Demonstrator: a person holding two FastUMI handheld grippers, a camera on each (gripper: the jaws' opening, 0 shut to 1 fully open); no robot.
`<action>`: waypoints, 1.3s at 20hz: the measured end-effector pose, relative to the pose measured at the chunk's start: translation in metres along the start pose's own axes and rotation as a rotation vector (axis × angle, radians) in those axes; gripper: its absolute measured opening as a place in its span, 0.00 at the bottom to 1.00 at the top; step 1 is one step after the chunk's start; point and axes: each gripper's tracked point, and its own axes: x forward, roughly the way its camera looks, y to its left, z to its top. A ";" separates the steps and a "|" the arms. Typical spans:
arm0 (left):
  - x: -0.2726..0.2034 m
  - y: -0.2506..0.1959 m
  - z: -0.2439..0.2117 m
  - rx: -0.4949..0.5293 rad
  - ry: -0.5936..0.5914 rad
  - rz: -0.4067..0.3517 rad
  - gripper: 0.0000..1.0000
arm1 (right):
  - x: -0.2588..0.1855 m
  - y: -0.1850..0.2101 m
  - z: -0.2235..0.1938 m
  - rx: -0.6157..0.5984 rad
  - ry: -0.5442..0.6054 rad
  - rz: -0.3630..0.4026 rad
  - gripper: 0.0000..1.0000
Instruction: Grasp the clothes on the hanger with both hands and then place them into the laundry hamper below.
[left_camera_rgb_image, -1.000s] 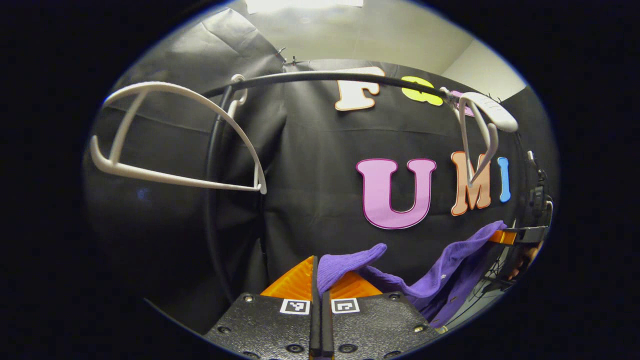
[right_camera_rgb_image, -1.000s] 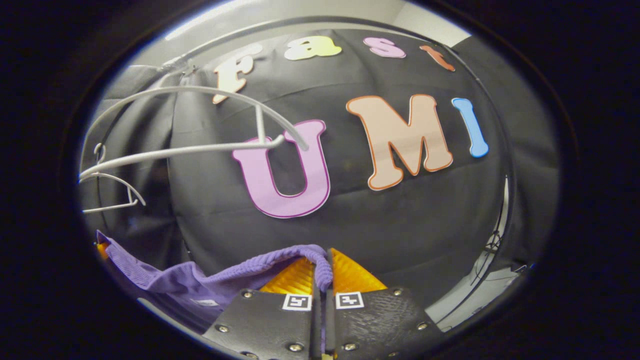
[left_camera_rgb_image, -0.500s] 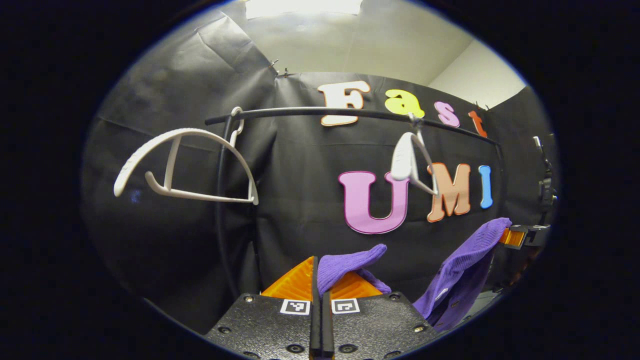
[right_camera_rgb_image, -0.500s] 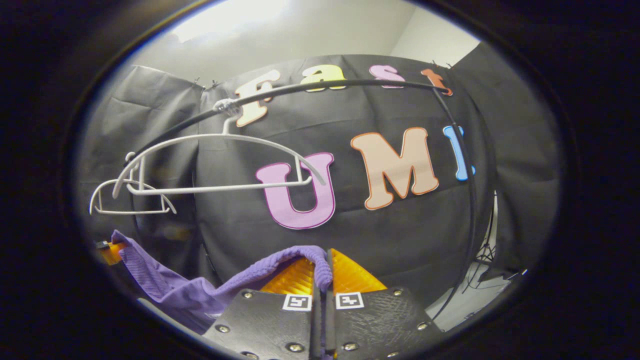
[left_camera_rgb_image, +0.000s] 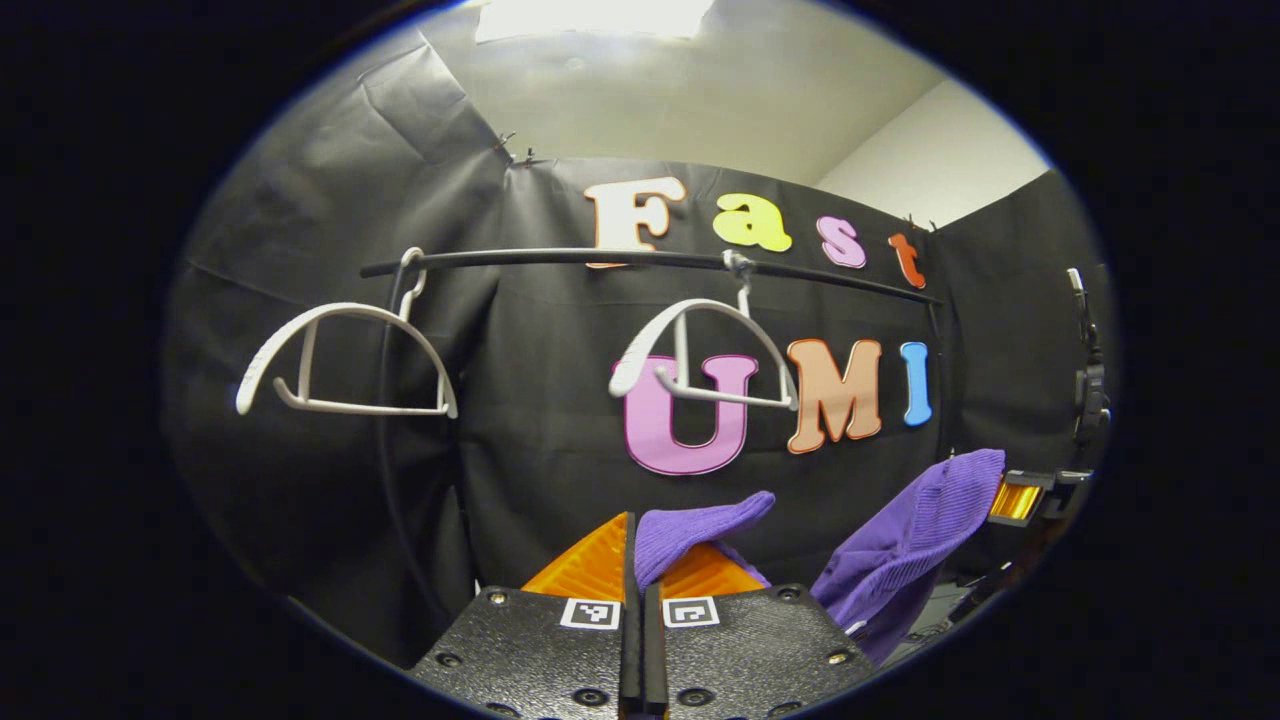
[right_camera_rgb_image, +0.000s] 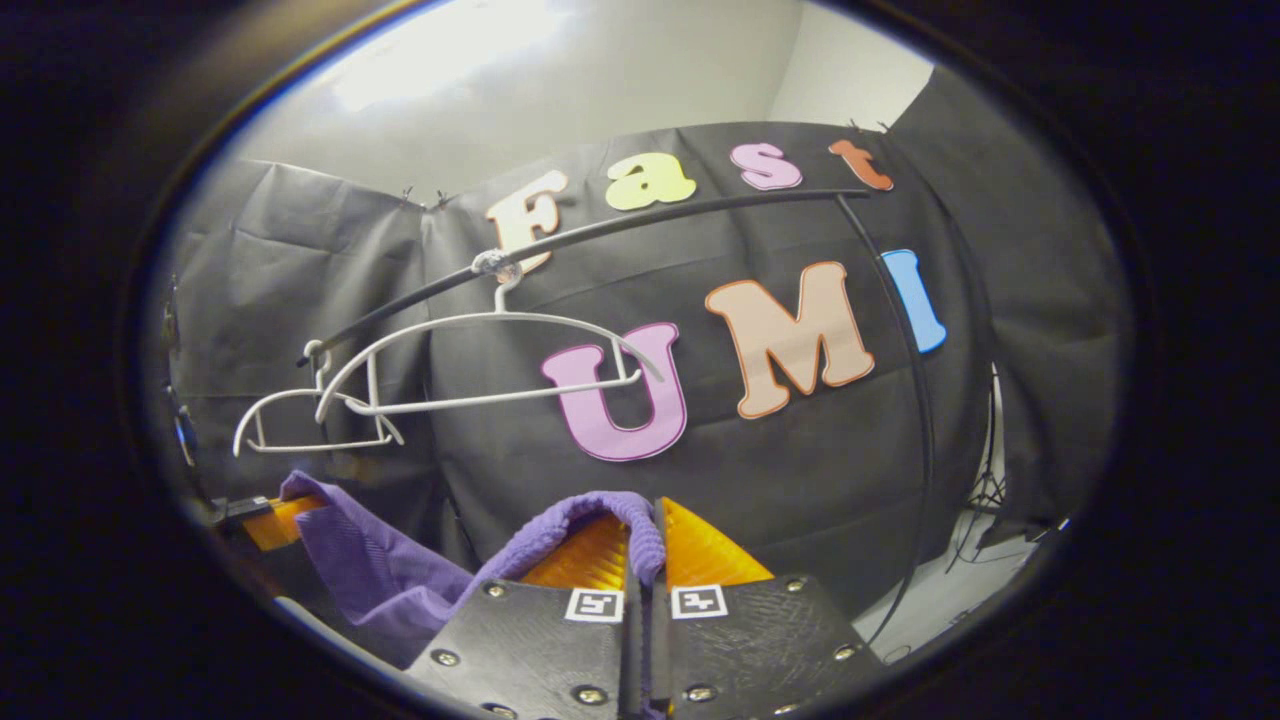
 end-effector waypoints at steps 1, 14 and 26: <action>0.001 -0.009 0.002 -0.005 -0.005 -0.014 0.01 | -0.001 -0.001 0.001 -0.002 -0.001 0.000 0.00; 0.032 -0.110 -0.020 -0.112 -0.037 -0.231 0.03 | 0.004 -0.007 -0.012 0.025 -0.024 -0.007 0.00; 0.089 -0.105 -0.155 -0.021 0.072 -0.176 0.03 | 0.050 -0.028 -0.137 0.021 0.183 -0.016 0.04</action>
